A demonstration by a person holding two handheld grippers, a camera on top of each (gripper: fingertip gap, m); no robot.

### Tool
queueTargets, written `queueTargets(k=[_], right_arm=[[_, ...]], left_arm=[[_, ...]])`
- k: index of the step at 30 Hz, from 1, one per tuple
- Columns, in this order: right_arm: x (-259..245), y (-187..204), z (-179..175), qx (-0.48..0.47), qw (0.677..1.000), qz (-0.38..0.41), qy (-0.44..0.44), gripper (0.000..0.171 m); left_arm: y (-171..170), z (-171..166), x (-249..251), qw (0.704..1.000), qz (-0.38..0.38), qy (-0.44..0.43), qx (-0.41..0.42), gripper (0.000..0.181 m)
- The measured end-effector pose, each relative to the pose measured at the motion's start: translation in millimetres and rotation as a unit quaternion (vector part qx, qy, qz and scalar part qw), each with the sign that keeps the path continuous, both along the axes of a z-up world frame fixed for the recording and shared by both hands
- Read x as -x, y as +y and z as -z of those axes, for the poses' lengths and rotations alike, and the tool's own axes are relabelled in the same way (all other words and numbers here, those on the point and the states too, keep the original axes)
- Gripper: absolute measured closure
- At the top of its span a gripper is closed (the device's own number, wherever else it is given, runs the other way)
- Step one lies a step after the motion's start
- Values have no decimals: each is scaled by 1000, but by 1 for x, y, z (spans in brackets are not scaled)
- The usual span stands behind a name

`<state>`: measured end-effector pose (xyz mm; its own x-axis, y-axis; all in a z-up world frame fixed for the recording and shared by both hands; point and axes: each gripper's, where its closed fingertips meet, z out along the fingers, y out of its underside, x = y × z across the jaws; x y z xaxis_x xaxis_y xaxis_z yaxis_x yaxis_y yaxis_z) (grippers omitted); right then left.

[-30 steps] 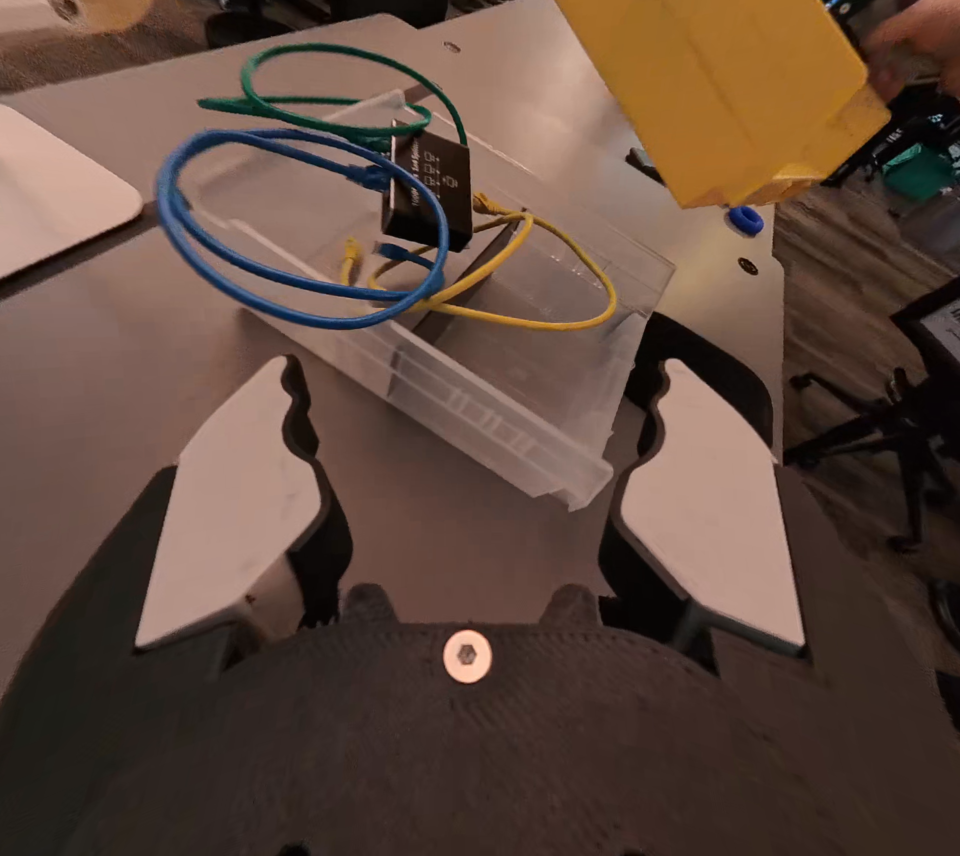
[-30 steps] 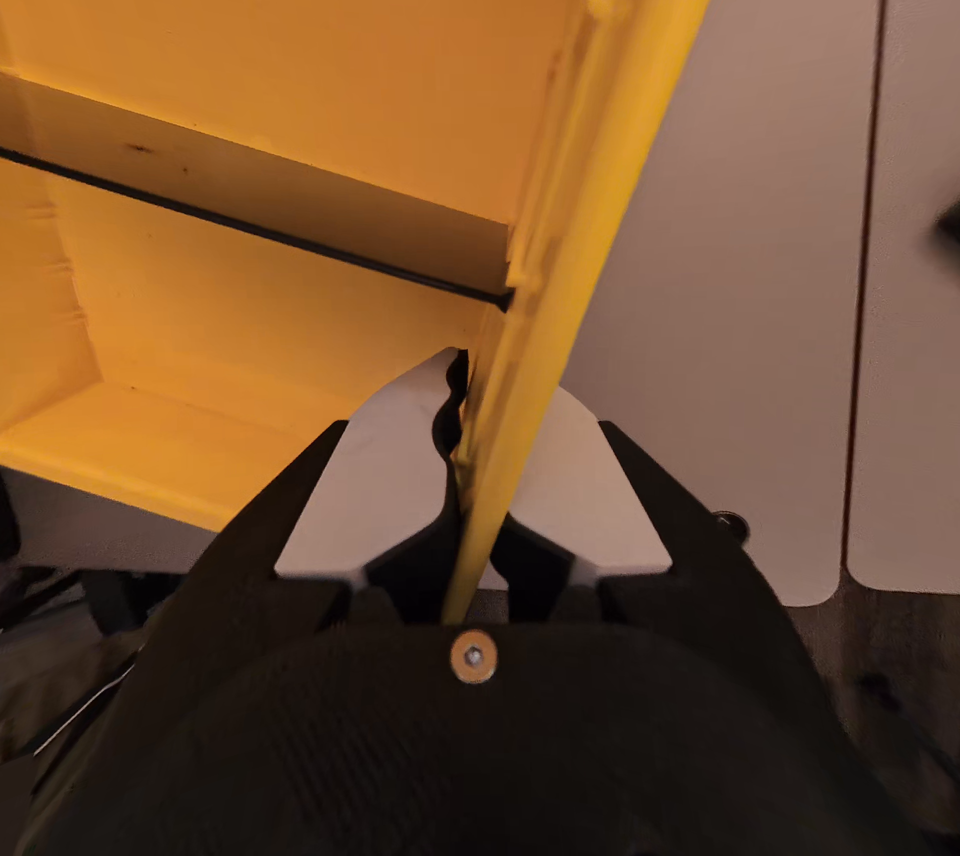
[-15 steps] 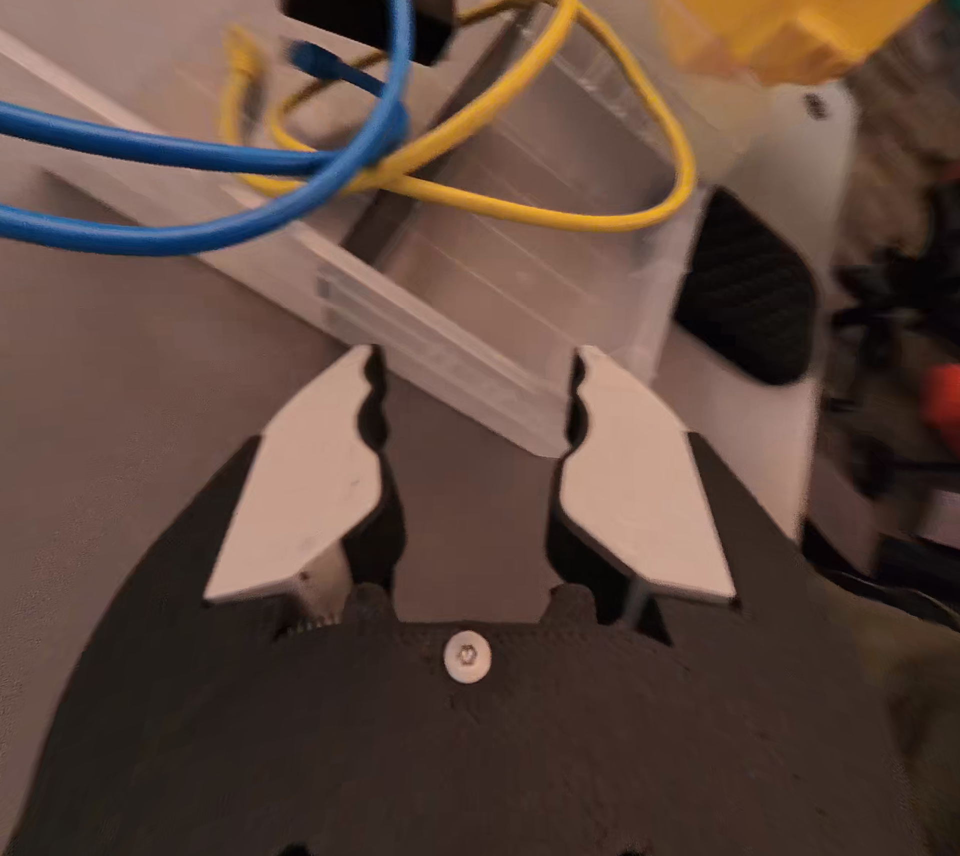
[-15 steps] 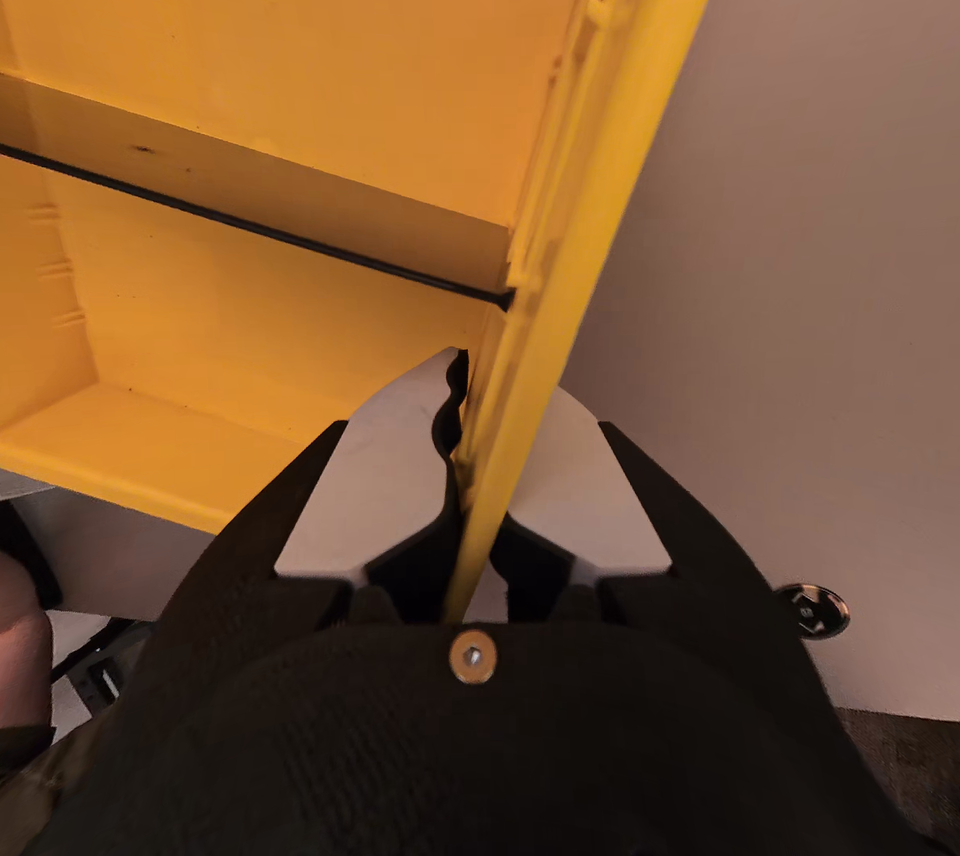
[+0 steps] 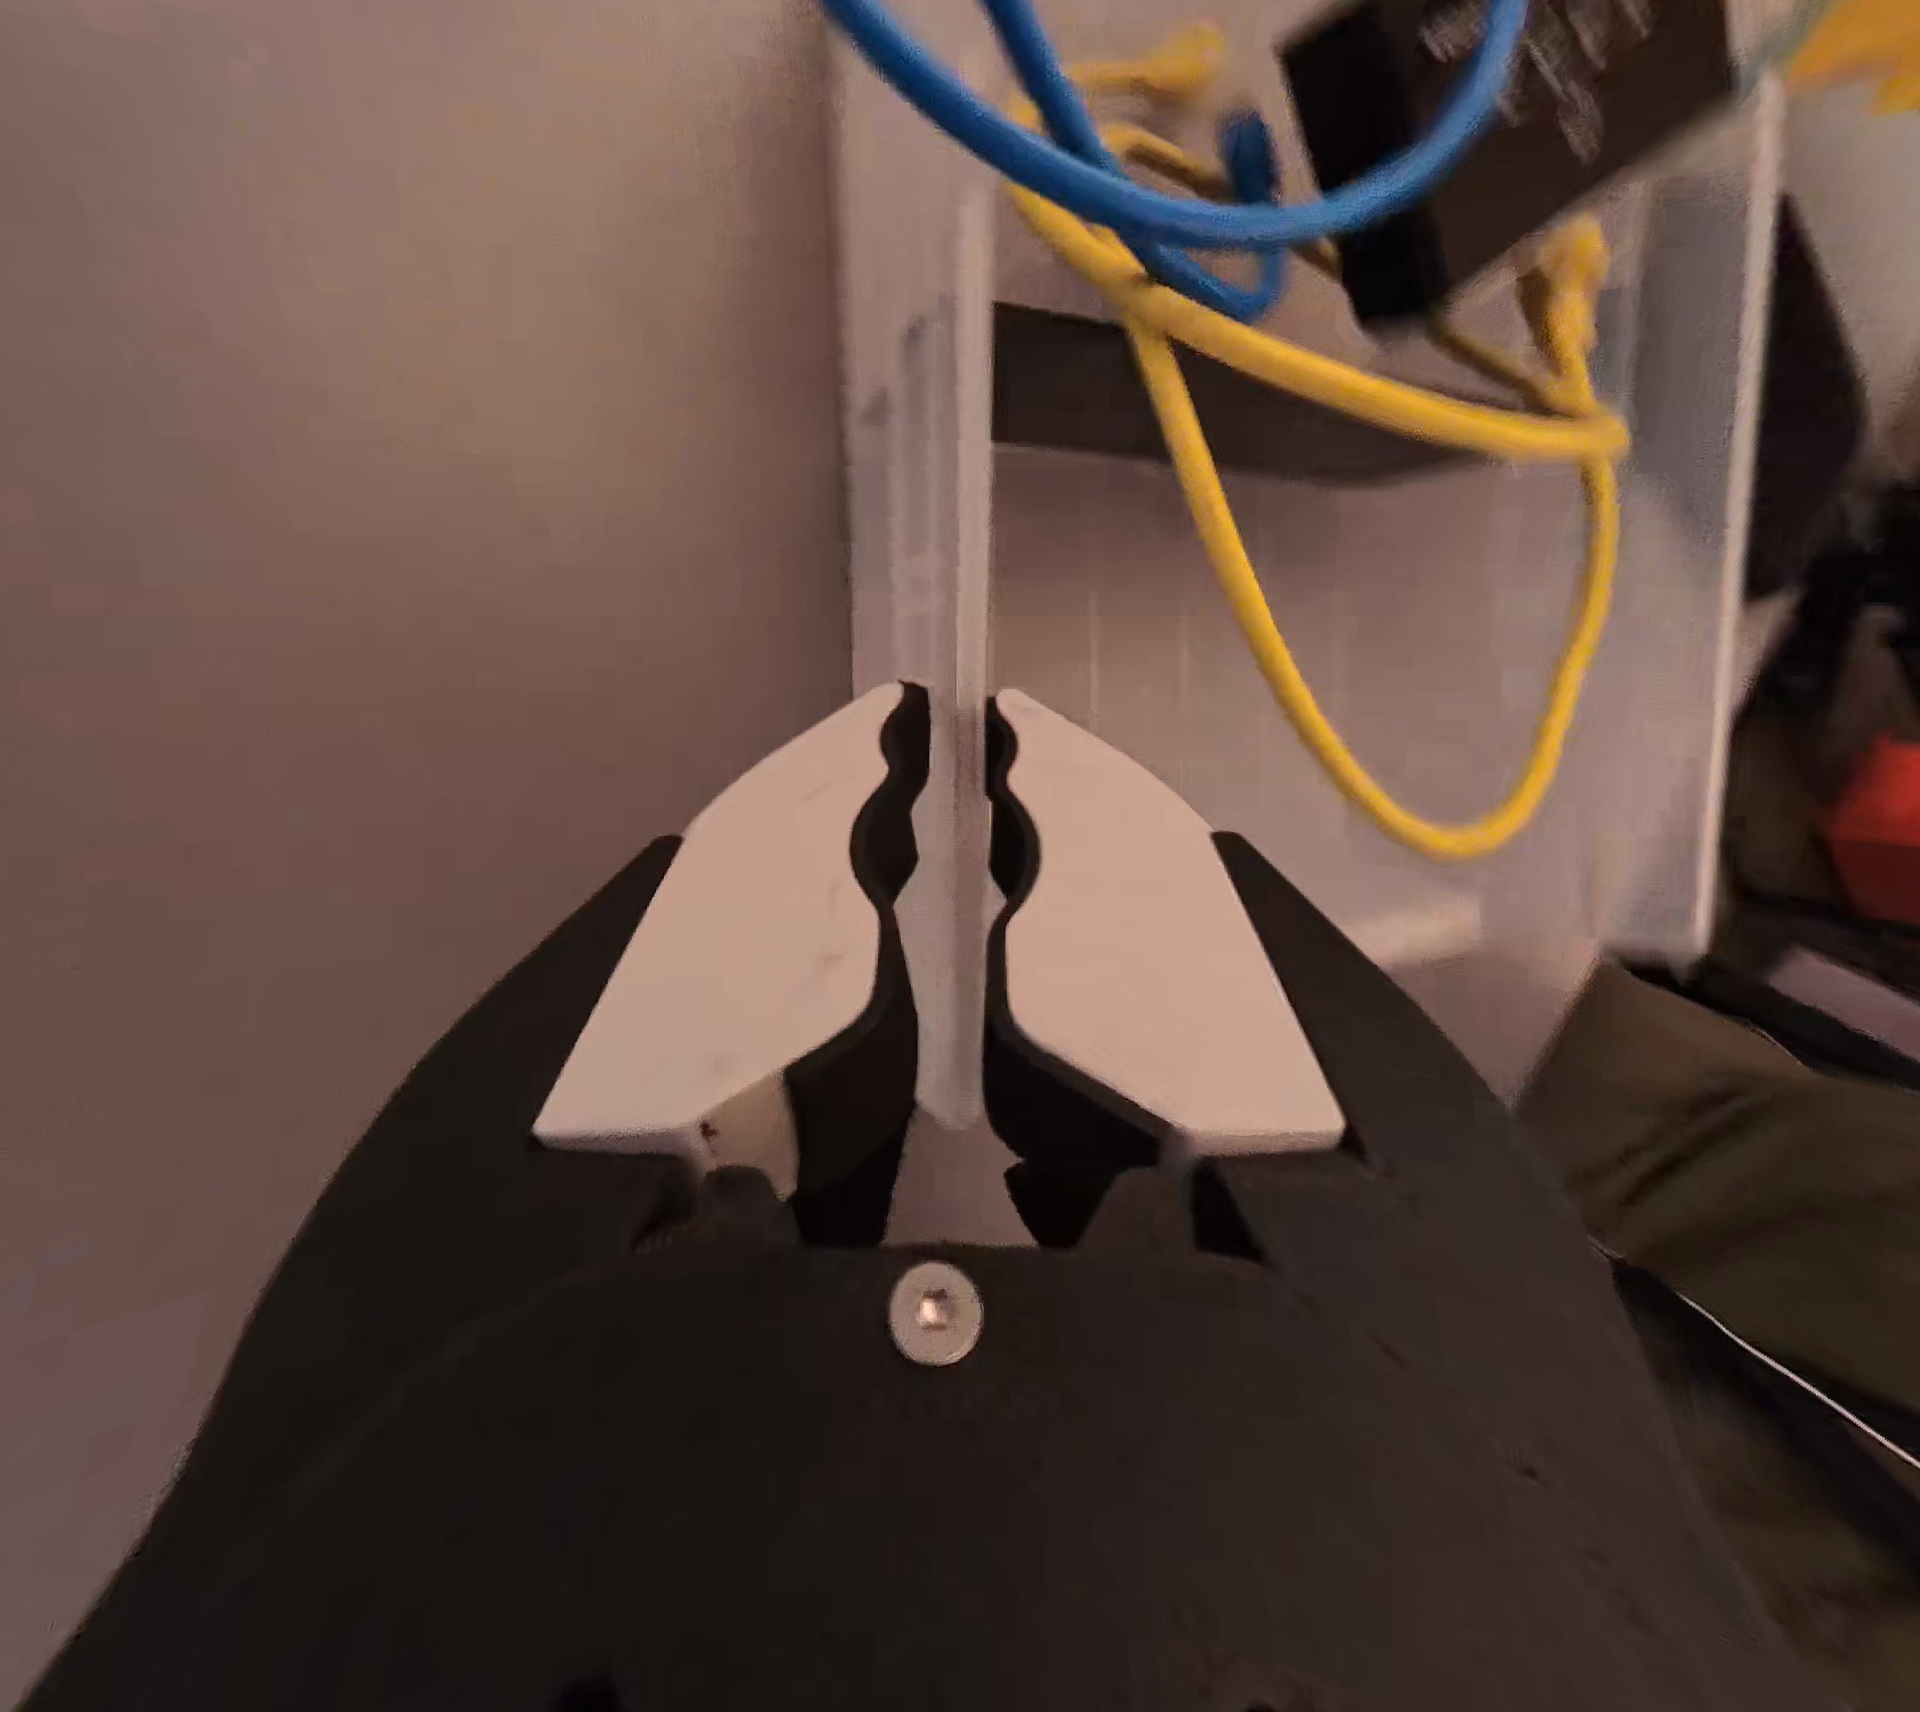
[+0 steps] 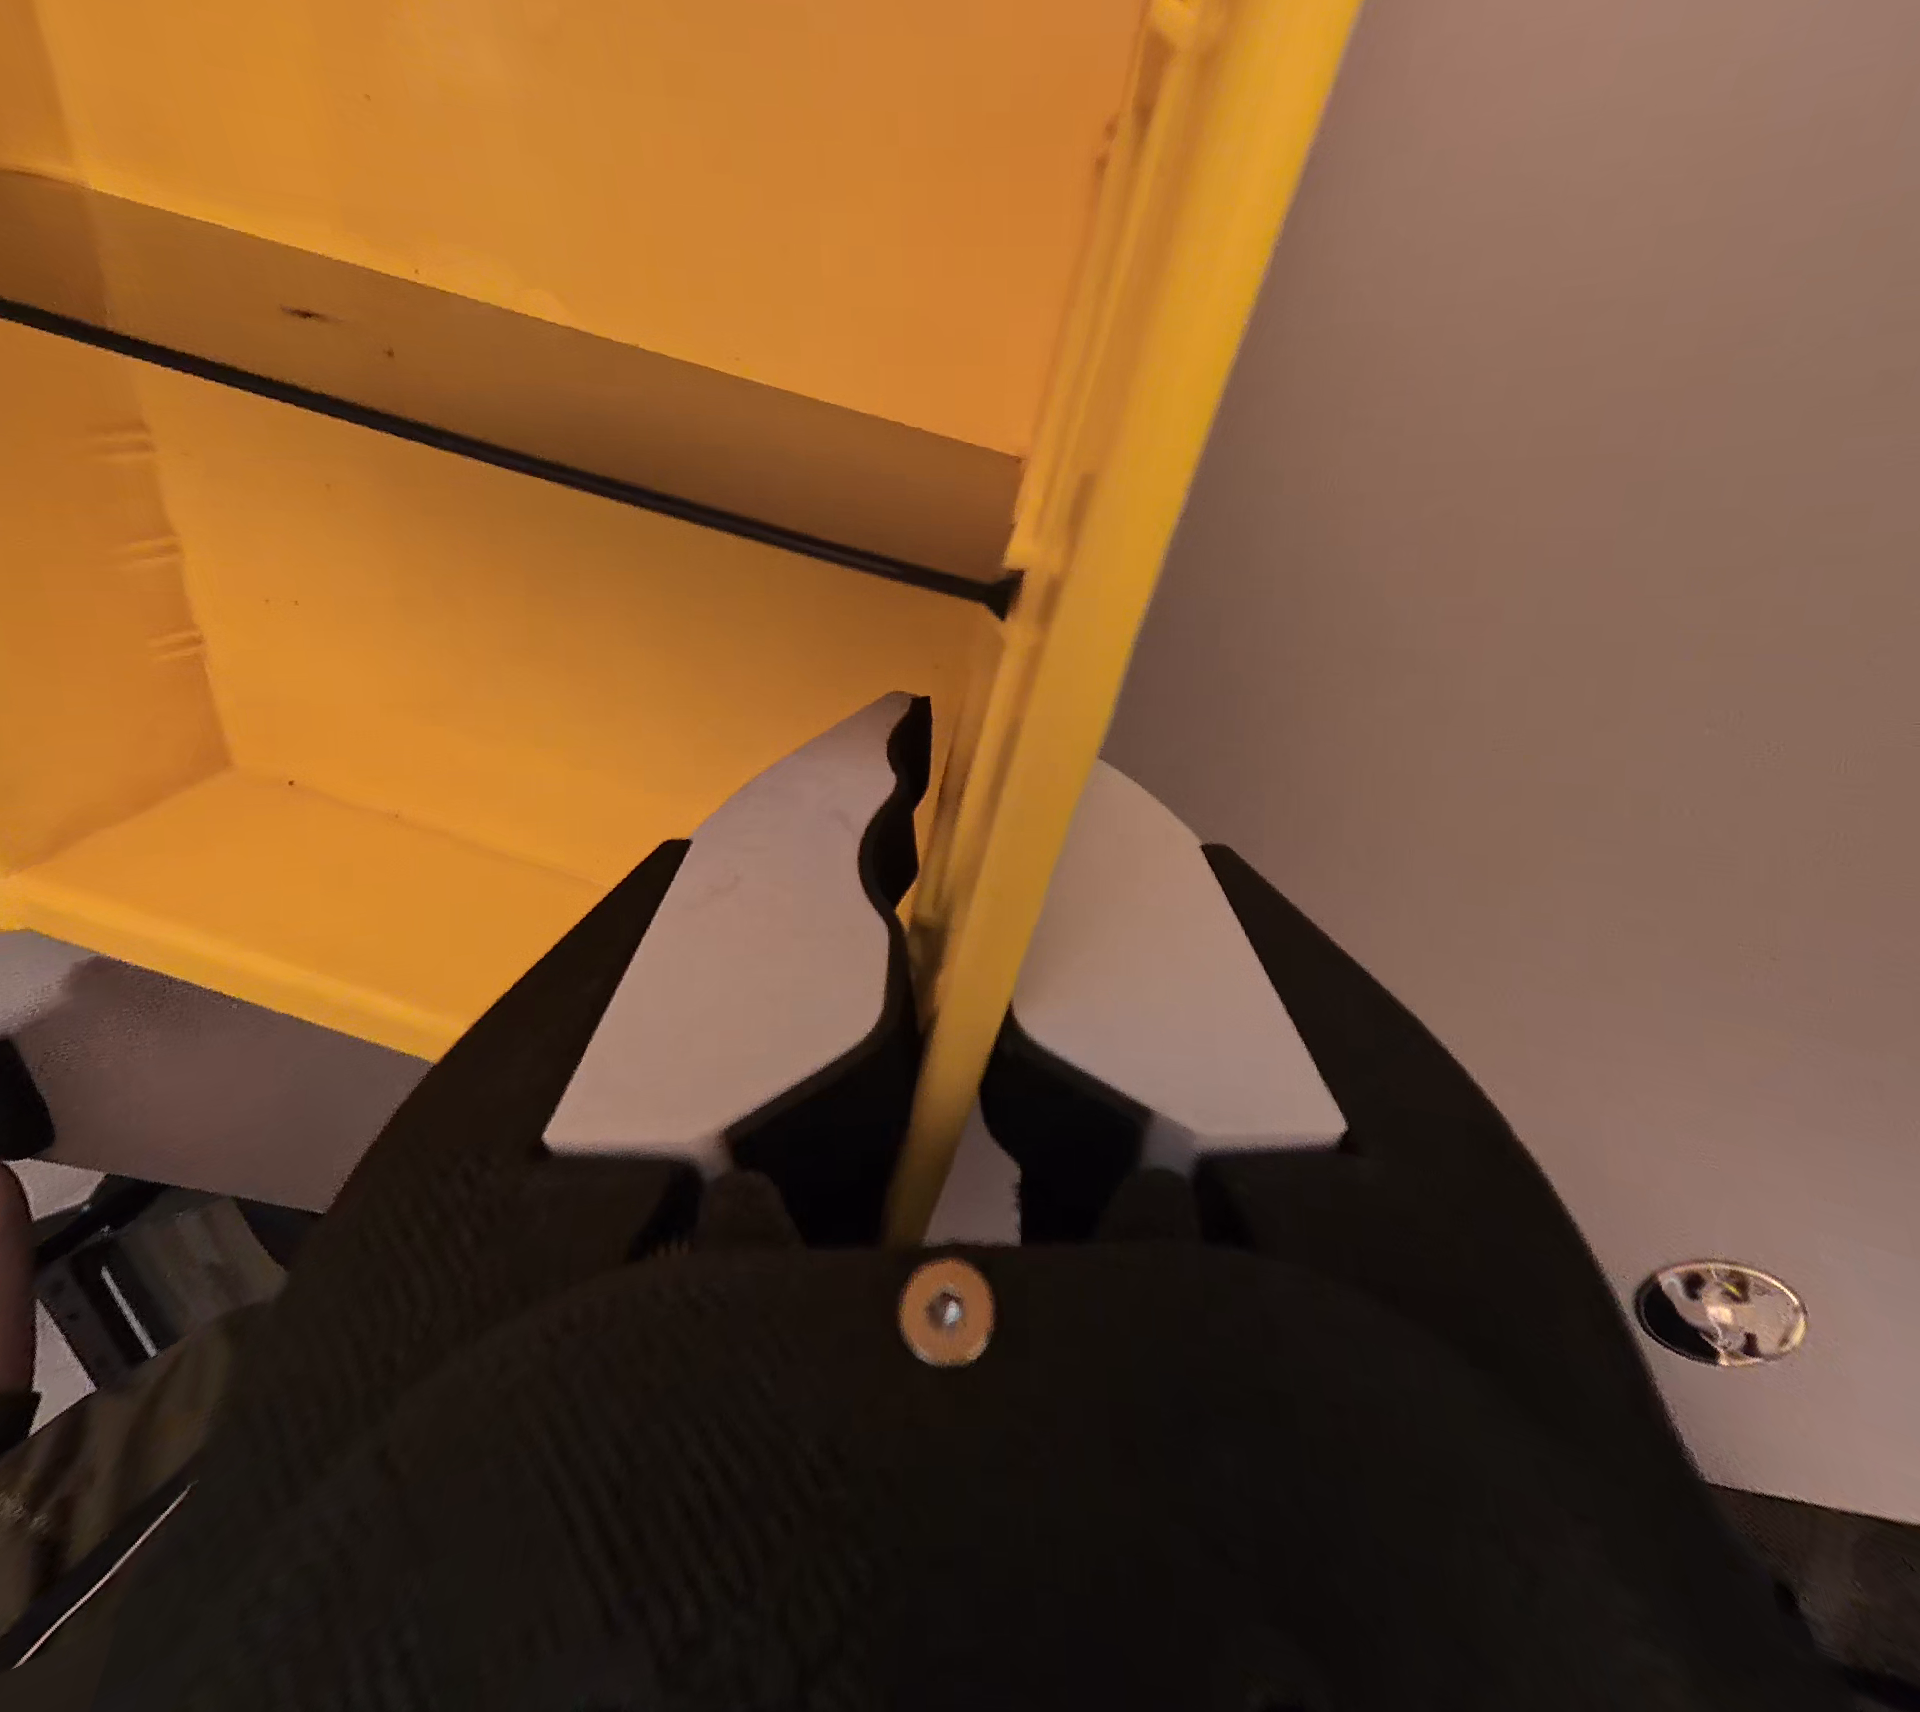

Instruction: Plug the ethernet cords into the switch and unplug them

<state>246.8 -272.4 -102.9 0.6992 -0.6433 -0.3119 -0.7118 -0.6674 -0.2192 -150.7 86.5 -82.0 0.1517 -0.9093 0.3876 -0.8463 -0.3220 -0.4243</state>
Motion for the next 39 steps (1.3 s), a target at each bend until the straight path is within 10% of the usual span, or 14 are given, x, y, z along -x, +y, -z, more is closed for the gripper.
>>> queueTargets(k=[12,18,39], right_arm=[[12,33,36,54,997,-61,5,163],[16,45,43,83,992,-97,2,160],[14,78,44,110,978,-176,-21,165]], left_arm=[[119,-5,189,967,-250,29,25,172],[120,-5,285,933,-350,66,47,172],[105,12,233,965,-207,160,-28,169]])
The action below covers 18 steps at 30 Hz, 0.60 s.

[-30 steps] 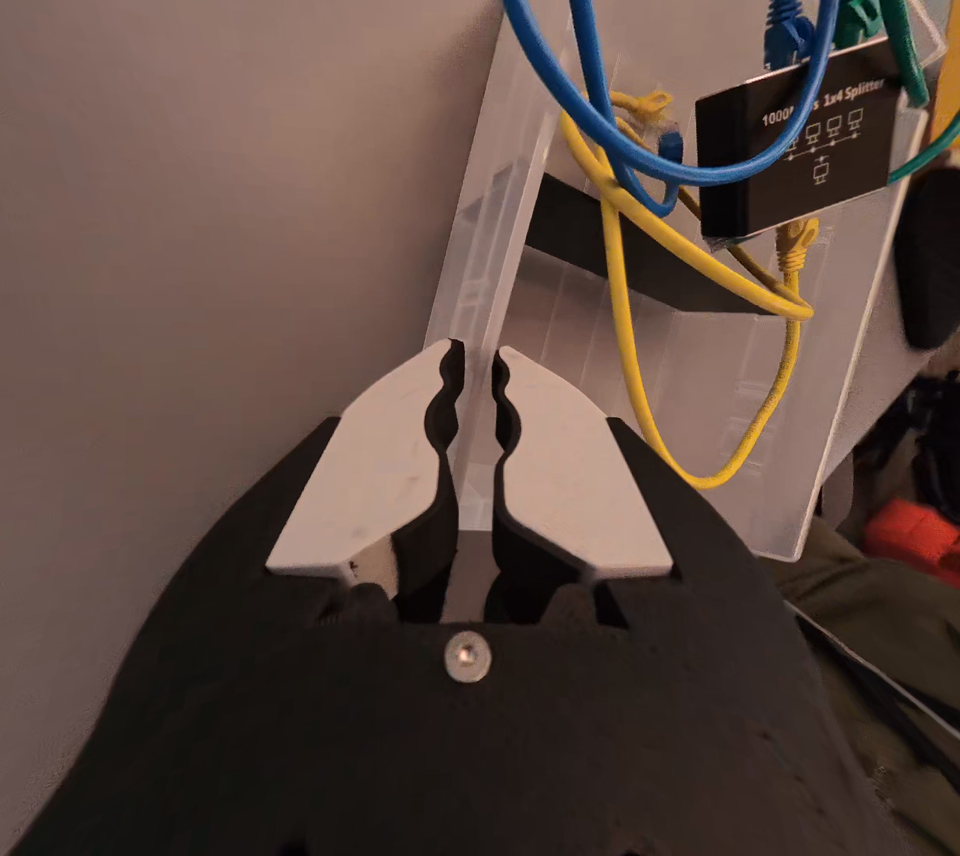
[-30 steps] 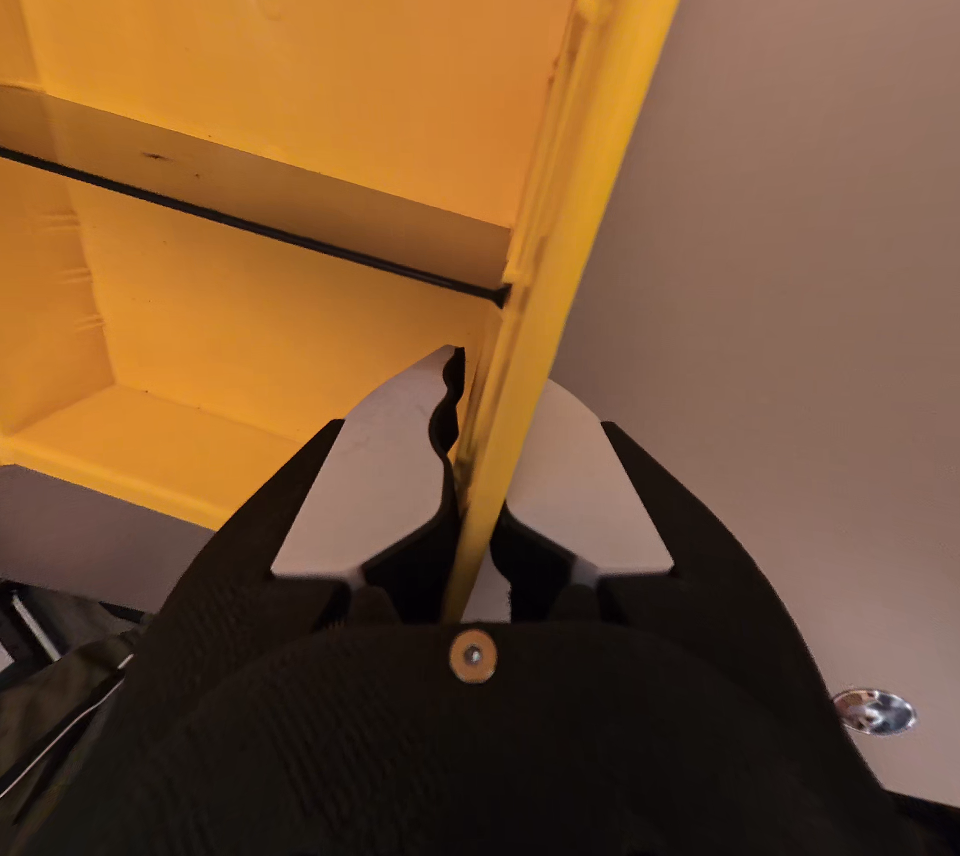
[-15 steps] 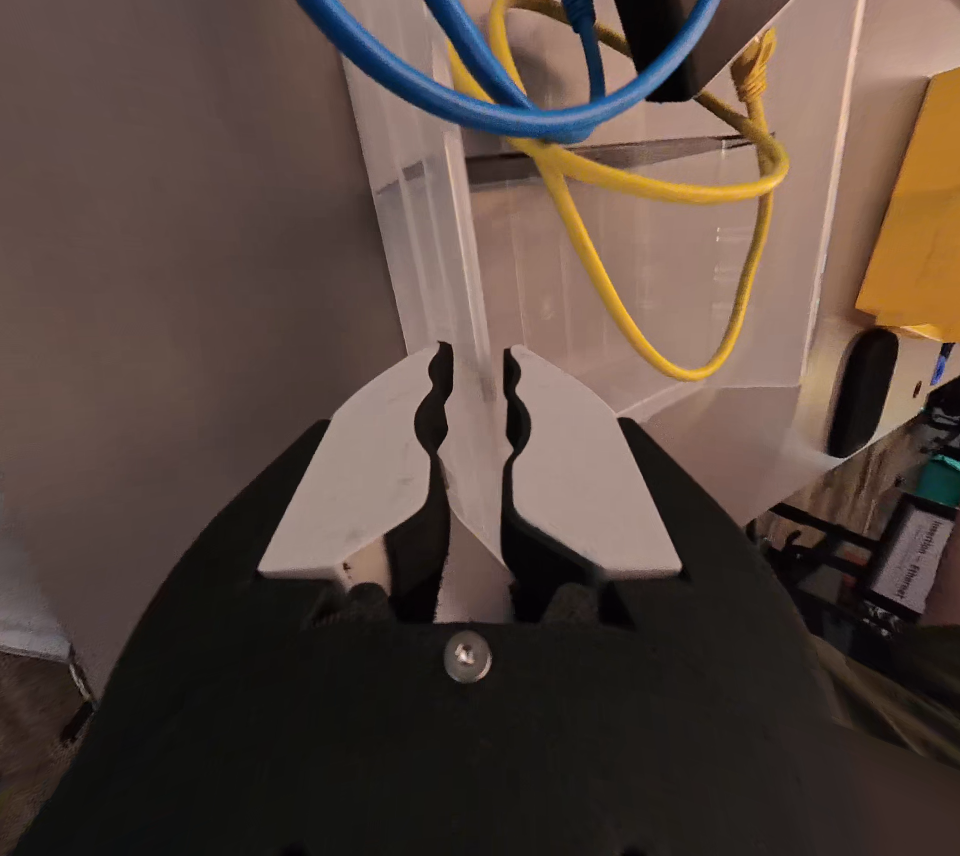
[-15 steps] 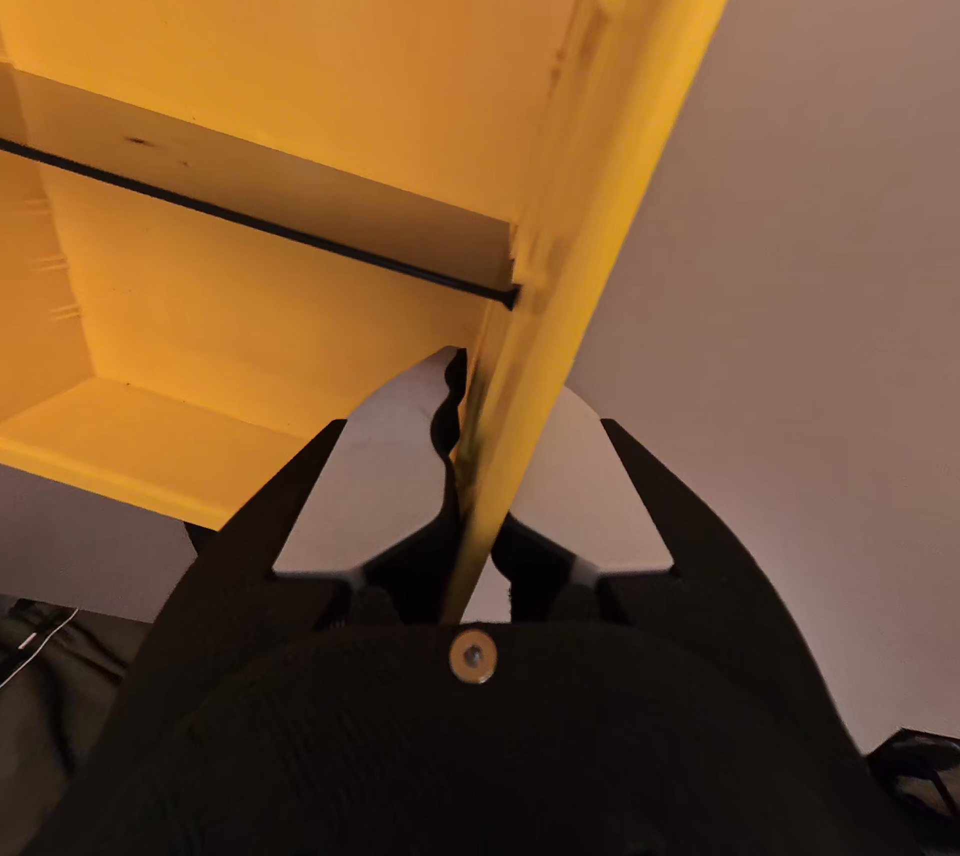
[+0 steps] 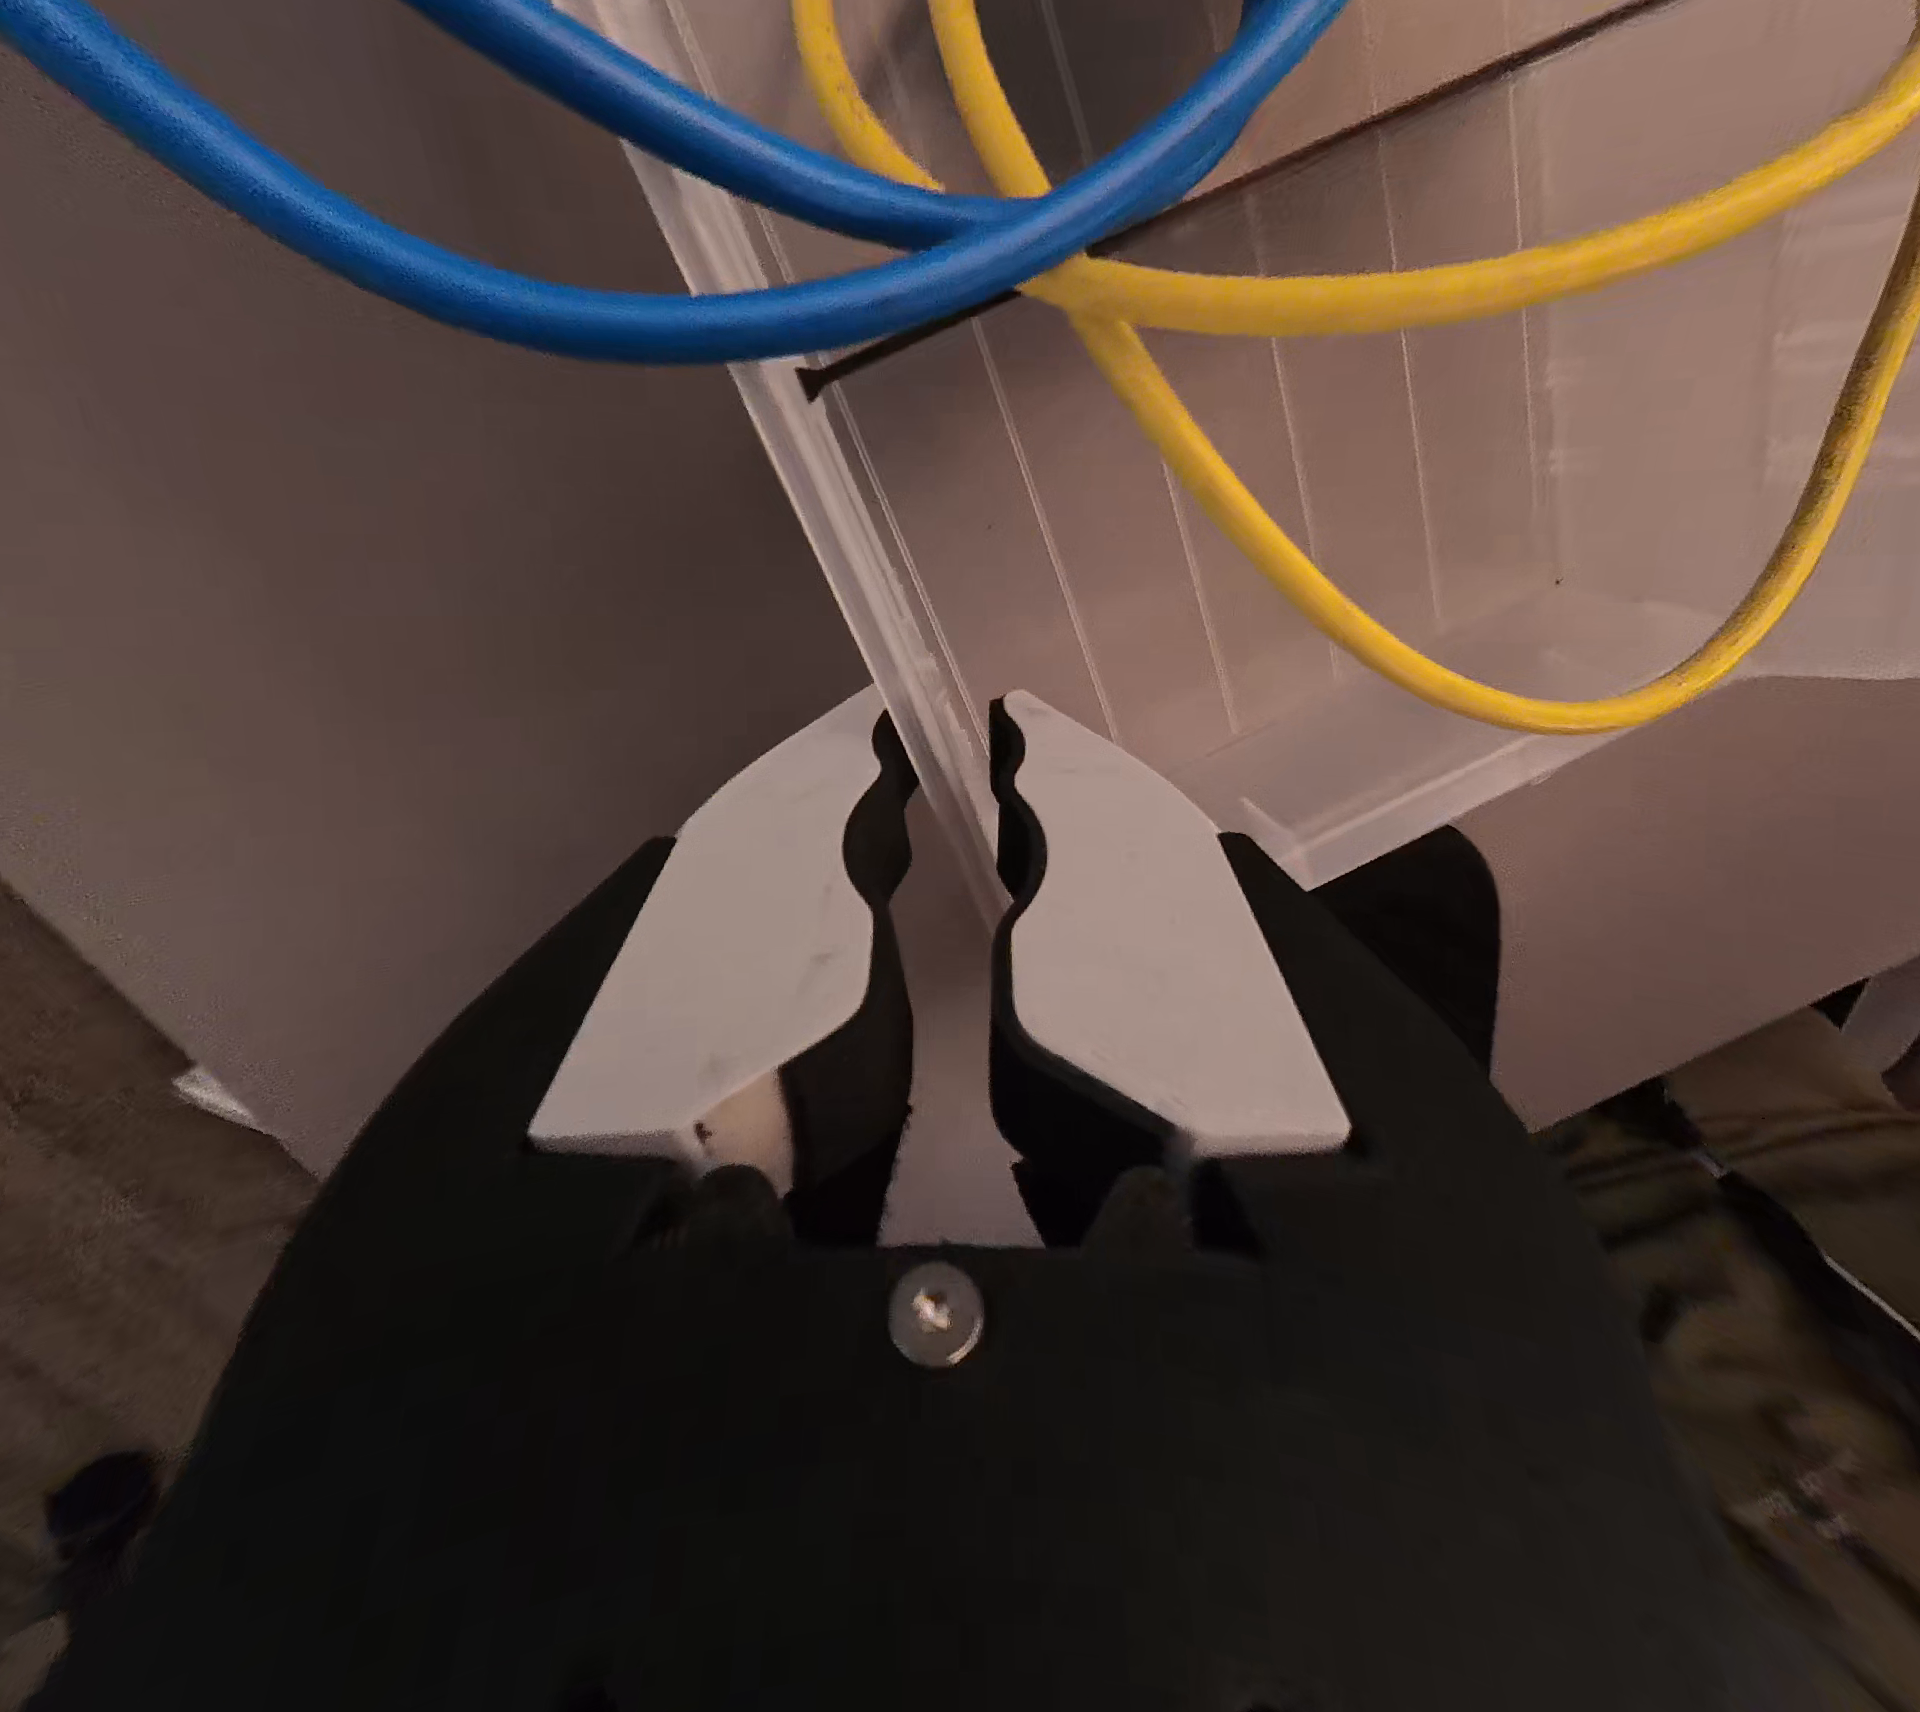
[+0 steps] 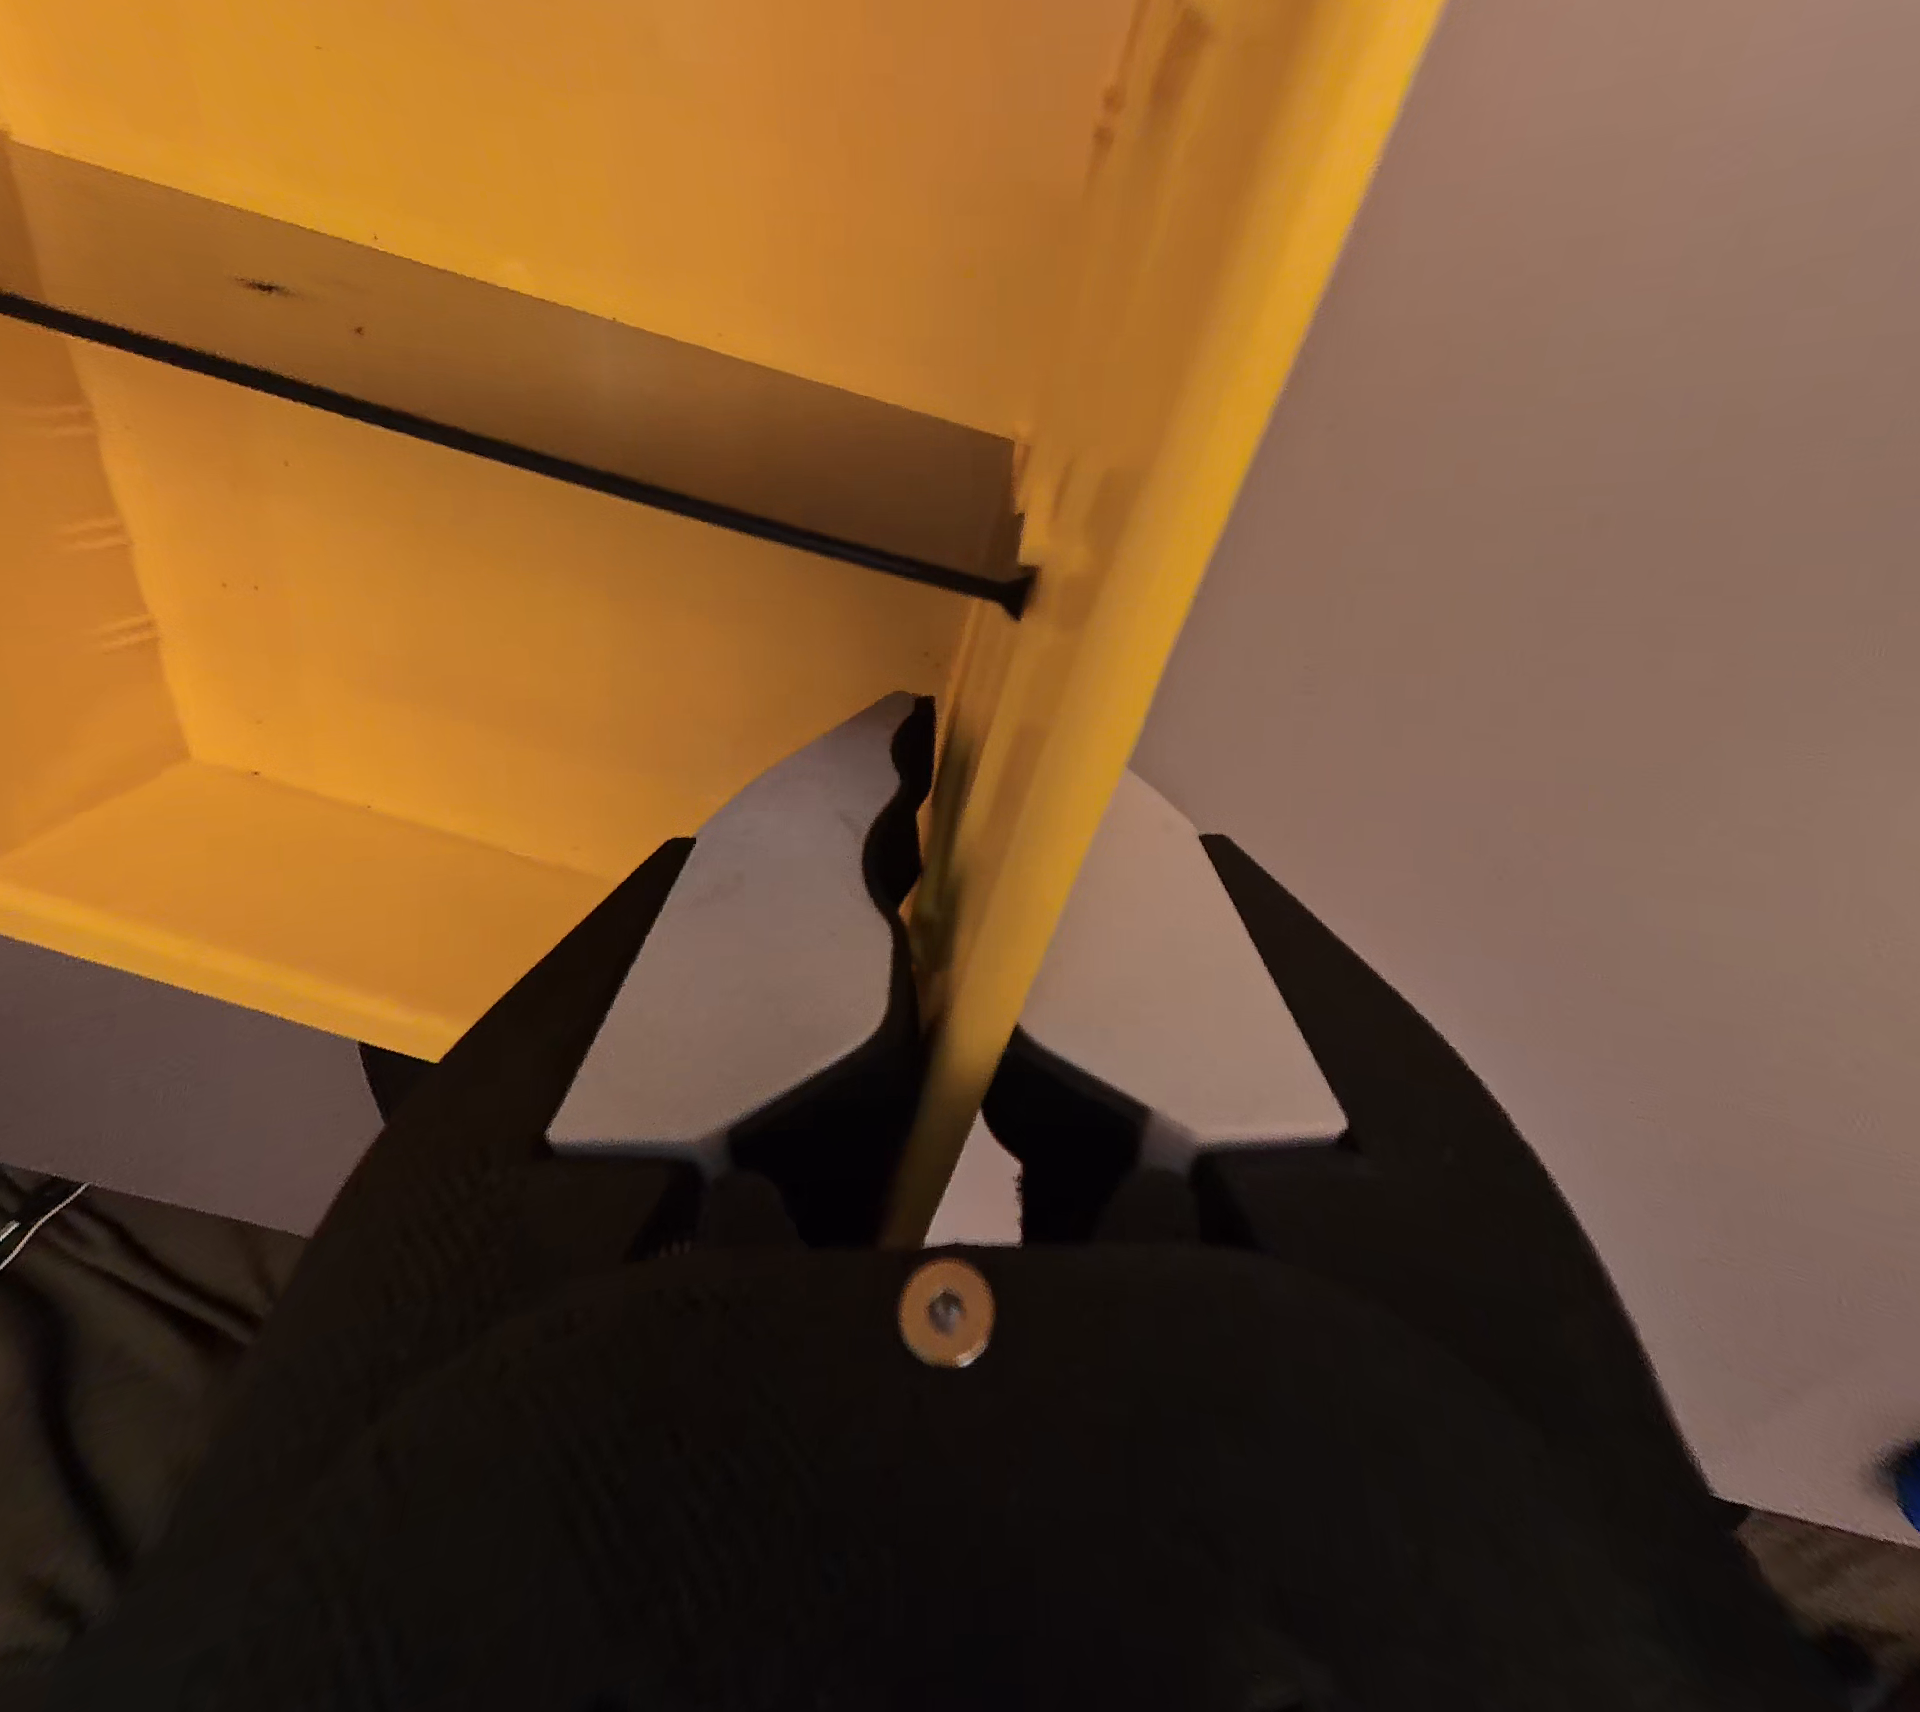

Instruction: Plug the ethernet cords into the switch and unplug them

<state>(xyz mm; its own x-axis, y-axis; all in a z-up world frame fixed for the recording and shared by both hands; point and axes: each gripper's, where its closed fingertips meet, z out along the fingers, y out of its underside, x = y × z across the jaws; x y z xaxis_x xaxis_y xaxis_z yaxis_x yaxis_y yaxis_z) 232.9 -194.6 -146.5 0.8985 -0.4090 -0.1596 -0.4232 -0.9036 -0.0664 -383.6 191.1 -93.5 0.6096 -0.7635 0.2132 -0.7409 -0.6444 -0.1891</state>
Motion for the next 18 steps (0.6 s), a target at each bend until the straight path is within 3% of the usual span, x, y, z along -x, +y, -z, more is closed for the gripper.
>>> queueTargets(k=[5,10,18], right_arm=[[-4,3,0,-1,1000,-4,1,165],[-5,4,0,-6,1000,-4,5,164],[-2,0,0,-3,1000,10,5,164]], left_arm=[[-7,1,-16,1000,16,1,0,173],[-7,0,-17,996,-61,-34,58,171],[28,-1,0,984,-154,-85,31,170]])
